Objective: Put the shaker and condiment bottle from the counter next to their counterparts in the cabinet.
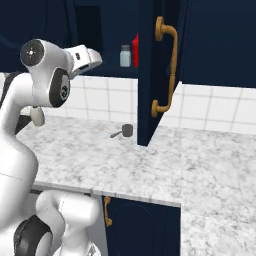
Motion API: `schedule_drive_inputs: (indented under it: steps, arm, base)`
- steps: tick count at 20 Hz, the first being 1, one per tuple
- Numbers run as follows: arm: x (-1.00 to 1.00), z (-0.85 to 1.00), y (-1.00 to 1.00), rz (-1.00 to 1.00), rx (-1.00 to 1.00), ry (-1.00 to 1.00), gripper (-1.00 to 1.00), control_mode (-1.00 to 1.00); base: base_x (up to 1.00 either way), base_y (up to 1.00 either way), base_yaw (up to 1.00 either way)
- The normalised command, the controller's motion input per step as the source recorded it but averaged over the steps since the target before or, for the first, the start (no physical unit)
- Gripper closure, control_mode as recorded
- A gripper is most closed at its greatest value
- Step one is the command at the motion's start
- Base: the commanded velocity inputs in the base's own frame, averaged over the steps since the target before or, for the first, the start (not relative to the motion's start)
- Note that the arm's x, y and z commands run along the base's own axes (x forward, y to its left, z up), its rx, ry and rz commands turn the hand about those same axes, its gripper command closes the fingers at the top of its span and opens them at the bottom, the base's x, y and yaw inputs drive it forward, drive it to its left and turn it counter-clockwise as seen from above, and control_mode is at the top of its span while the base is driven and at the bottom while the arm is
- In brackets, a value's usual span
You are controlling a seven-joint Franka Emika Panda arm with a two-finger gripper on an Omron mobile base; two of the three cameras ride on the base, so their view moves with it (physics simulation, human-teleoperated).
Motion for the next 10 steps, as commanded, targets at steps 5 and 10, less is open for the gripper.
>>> schedule_drive_inputs:
  steps: [5, 10]
  arm:
    - [-0.94, -0.24, 0.99, 0.00, -0.28, -0.04, -1.00, -1.00]
    - [-0.45, -0.03, 0.57, 0.00, -0.10, -0.03, -1.00, -1.00]
  base:
    - [0.00, 0.00, 0.00]
    - [0.00, 0.00, 0.00]
